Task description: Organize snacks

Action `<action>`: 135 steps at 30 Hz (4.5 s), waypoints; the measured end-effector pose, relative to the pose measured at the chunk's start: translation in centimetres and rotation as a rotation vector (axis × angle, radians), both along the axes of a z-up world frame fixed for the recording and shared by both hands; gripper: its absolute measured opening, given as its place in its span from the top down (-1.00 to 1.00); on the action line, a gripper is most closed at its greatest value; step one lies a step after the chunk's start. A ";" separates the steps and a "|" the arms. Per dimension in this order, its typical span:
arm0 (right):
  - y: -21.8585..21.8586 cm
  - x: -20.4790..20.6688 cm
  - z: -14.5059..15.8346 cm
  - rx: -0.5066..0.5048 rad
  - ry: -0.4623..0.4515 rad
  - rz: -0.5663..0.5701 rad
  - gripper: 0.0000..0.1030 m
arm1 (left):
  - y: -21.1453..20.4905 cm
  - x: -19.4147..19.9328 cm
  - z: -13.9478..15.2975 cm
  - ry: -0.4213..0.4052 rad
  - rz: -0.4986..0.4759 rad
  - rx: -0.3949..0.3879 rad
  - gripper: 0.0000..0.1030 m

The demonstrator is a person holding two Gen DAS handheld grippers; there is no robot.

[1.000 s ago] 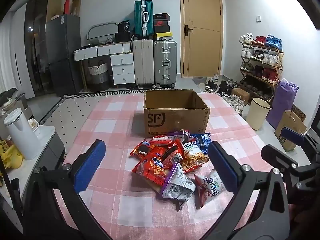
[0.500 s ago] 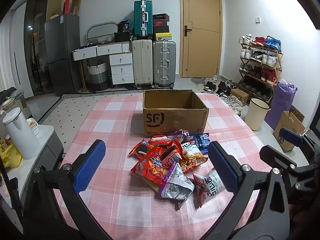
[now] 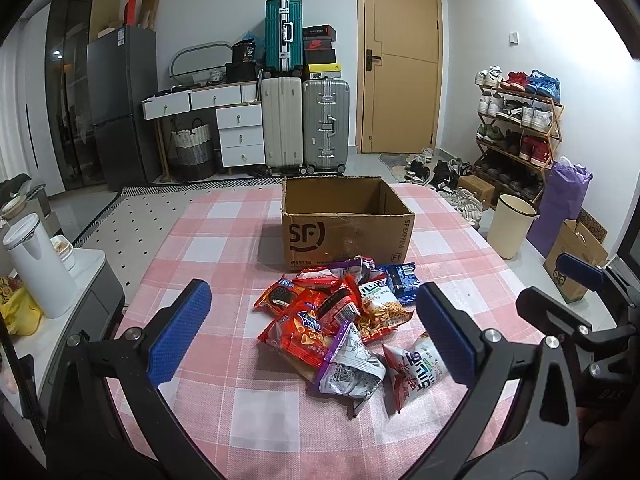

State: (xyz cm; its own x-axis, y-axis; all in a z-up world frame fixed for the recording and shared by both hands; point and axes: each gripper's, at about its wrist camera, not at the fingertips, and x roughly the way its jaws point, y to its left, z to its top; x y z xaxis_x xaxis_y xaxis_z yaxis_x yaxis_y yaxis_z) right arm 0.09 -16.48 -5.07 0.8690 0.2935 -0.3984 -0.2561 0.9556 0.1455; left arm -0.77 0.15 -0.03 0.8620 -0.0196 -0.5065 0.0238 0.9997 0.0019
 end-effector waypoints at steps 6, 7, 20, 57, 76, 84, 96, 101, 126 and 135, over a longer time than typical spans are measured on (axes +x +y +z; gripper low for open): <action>0.0 0.0 0.0 -0.001 0.001 0.000 -0.99 | 0.0 0.0 0.0 0.000 0.000 -0.002 -0.98; 0.0 0.0 0.0 0.000 -0.001 0.000 -0.99 | 0.0 0.0 0.0 -0.001 0.000 -0.001 -0.98; 0.2 0.0 -0.4 -0.002 0.004 0.003 -0.99 | -0.1 0.0 0.0 -0.001 0.001 0.000 -0.98; 0.5 1.4 -3.7 0.030 0.072 0.065 -0.99 | 1.6 0.8 -2.0 0.032 0.005 -0.052 -0.98; 2.7 7.4 -11.8 0.028 0.294 0.145 -0.94 | 5.2 6.0 -7.6 0.128 0.043 -0.084 -0.98; 3.8 8.8 -13.5 0.003 0.362 0.179 -0.62 | 5.2 7.5 -9.4 0.160 0.043 -0.087 -0.98; 4.0 10.1 -14.8 0.028 0.428 0.221 -0.16 | 5.4 7.8 -10.0 0.169 0.058 -0.086 -0.98; 3.6 9.9 -14.8 0.047 0.430 0.221 -0.12 | 5.8 7.3 -9.6 0.161 0.069 -0.085 -0.98; 0.0 7.6 -12.9 0.126 0.346 0.177 -0.12 | 3.0 5.6 -11.1 0.250 -0.131 -0.187 -0.97; -0.7 7.1 -13.0 0.145 0.324 0.183 -0.13 | 1.1 6.9 -13.9 0.344 -0.161 -0.235 -0.97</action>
